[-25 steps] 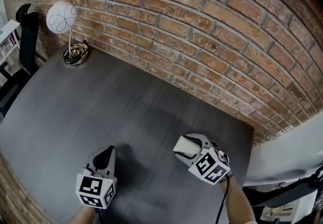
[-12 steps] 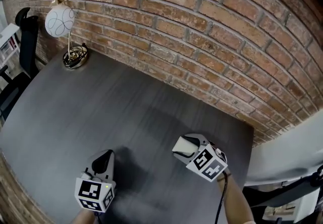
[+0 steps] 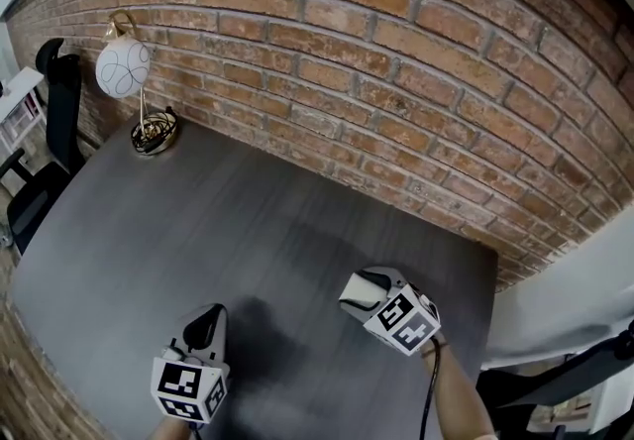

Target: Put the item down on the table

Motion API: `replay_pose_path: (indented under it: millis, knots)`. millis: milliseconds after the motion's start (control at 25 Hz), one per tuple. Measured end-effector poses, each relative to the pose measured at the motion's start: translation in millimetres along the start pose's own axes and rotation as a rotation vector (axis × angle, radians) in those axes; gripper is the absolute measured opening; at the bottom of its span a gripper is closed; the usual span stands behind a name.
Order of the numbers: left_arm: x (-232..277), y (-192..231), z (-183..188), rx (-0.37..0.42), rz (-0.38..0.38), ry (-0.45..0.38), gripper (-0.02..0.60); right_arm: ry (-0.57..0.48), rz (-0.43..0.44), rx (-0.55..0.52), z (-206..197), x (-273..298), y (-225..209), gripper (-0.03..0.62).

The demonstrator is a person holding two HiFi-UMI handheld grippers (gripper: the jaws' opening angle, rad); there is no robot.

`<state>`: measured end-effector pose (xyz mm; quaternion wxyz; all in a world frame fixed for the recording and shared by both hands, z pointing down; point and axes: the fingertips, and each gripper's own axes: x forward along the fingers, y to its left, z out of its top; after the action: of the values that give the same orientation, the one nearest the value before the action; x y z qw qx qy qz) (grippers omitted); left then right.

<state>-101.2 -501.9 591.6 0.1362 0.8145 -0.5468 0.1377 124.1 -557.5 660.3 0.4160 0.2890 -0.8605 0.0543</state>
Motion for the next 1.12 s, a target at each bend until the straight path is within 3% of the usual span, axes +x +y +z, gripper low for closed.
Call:
replay_pose_path:
  millis: [160, 320, 560, 720, 920, 1120]
  knots:
    - [-6, -5, 3, 0.006, -0.003, -0.002, 0.017, -0.072, -0.052, 0.039, 5, -10, -12, 0.299]
    - [-12, -13, 11, 0.027, -0.025, -0.006, 0.017, -0.110, -0.045, 0.095, 15, -31, -11, 0.298]
    - [-25, -29, 32, 0.060, -0.052, -0.041, 0.017, -0.151, -0.117, 0.107, 29, -72, -8, 0.298]
    - [-41, -40, 45, 0.074, -0.073, -0.048, 0.017, -0.188, -0.230, 0.175, 36, -110, -6, 0.293]
    - [-62, -55, 62, 0.037, -0.082, -0.021, 0.017, -0.219, -0.421, 0.210, 44, -163, -2, 0.212]
    - [-85, -74, 92, 0.031, -0.120, -0.082, 0.017, -0.301, -0.537, 0.282, 57, -222, 11, 0.176]
